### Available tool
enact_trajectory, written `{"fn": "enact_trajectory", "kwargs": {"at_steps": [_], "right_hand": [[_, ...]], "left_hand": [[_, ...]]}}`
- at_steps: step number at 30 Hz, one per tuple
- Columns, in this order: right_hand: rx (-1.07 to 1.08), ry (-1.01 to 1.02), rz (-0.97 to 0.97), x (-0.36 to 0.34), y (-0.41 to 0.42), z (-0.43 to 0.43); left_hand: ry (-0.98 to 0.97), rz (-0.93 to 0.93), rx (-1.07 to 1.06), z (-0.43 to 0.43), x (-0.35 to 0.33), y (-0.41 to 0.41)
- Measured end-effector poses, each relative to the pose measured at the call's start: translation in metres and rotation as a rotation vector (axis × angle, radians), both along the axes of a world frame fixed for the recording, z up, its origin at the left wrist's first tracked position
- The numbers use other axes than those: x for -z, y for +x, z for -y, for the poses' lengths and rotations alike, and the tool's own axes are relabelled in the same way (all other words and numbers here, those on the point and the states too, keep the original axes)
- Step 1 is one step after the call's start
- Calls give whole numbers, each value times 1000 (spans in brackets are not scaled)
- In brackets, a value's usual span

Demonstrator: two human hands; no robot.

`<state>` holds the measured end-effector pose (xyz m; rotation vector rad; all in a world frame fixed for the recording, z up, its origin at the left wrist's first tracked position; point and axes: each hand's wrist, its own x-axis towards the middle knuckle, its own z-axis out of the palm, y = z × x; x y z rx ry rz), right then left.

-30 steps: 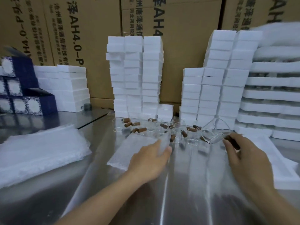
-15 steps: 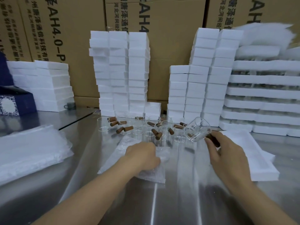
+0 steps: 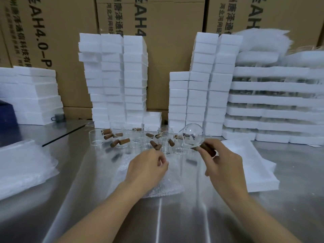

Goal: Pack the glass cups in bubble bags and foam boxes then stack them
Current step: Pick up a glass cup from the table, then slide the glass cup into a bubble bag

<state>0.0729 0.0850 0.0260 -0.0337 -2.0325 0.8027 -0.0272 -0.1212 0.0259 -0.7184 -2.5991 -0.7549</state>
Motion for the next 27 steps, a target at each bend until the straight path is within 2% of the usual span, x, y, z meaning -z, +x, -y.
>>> {"fn": "enact_trajectory", "kwargs": {"at_steps": [6, 8, 10, 12, 18, 22, 27], "right_hand": [[-116, -76, -13, -3, 2, 5], [-136, -9, 25, -2, 2, 7], [-126, 62, 99, 0, 1, 7], [-125, 47, 154, 0, 1, 7], [-42, 67, 246, 3, 0, 3], [30, 272, 285, 2, 3, 8], [31, 362, 352, 2, 3, 12]], "left_hand": [[171, -94, 8, -1, -2, 2], [261, -123, 19, -3, -6, 6], [381, -141, 20, -6, -9, 10], [481, -142, 7, -9, -11, 14], [677, -72, 34, -10, -13, 14], [578, -191, 103, -11, -14, 22], [419, -444, 261, -22, -11, 37]]}}
